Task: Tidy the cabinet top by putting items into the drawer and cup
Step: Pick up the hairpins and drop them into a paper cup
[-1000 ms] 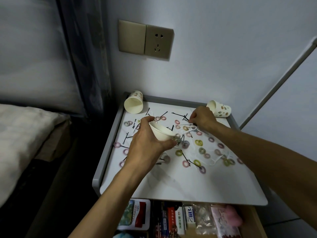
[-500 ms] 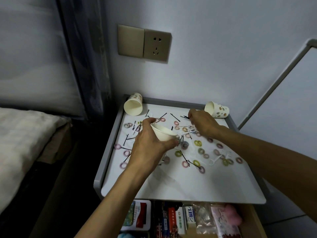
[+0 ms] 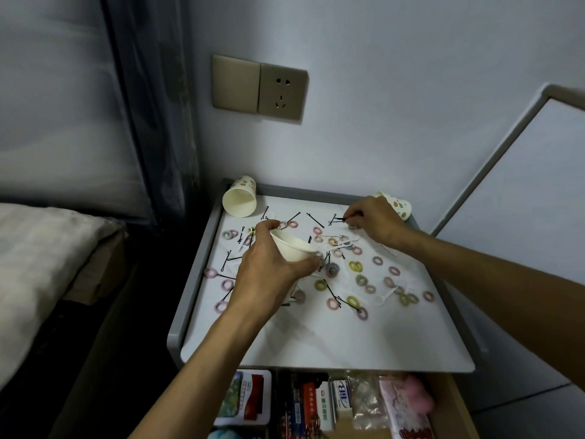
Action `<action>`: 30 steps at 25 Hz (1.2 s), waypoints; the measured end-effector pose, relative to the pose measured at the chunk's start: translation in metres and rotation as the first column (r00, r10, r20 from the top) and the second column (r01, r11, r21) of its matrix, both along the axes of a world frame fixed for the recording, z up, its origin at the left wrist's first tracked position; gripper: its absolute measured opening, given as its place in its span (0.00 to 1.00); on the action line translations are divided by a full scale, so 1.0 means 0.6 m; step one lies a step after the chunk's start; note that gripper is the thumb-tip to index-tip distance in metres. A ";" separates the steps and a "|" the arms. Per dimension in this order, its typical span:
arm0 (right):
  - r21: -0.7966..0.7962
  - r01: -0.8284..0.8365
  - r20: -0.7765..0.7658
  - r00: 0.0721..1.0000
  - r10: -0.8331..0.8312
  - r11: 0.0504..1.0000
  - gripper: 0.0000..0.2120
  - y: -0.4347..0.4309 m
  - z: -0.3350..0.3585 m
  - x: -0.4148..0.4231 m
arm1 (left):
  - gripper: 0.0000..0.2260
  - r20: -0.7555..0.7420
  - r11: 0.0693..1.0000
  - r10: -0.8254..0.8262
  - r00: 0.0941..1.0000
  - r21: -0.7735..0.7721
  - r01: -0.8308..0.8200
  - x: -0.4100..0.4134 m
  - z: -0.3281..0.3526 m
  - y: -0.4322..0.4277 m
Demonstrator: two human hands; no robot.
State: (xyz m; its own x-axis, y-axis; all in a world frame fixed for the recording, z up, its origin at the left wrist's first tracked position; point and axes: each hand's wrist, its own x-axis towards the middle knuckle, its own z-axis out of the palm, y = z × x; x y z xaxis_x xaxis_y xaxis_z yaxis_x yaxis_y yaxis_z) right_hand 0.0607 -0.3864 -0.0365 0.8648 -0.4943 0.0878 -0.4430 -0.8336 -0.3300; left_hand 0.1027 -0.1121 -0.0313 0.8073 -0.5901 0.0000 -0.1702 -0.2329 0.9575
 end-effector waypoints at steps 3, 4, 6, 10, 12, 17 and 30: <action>0.047 -0.058 0.003 0.998 0.058 0.997 0.05 0.025 0.049 -0.009 | 0.37 0.011 1.000 0.001 1.000 0.010 -0.001 -0.002 0.002 0.002; 0.074 -0.092 0.008 0.996 0.092 0.993 0.05 0.039 0.067 -0.012 | 0.37 0.016 1.000 -0.001 1.000 0.014 0.001 -0.002 0.001 0.002; 0.134 -0.192 0.010 0.981 0.192 0.972 0.04 0.072 0.104 -0.016 | 0.37 0.029 1.000 -0.005 1.000 0.026 0.004 -0.004 -0.001 0.001; 0.179 -0.409 -0.160 0.885 0.436 0.895 0.04 0.154 0.144 -0.011 | 0.38 0.043 0.998 -0.025 0.999 0.060 0.022 -0.010 -0.004 -0.002; 0.127 -0.493 -0.276 0.816 0.508 0.861 0.04 0.188 0.139 -0.005 | 0.39 0.063 0.997 -0.040 0.997 0.073 0.035 -0.014 -0.005 -0.005; 0.254 -0.506 -0.047 0.844 0.534 0.824 0.07 0.182 0.133 0.020 | 0.36 0.143 0.996 -0.015 0.990 0.086 0.003 -0.004 -0.003 -0.001; -0.028 0.361 -0.190 0.913 -0.360 0.932 0.17 -0.023 -0.051 0.132 | 0.41 0.197 0.993 0.069 0.978 0.082 -0.087 0.045 -0.010 0.026</action>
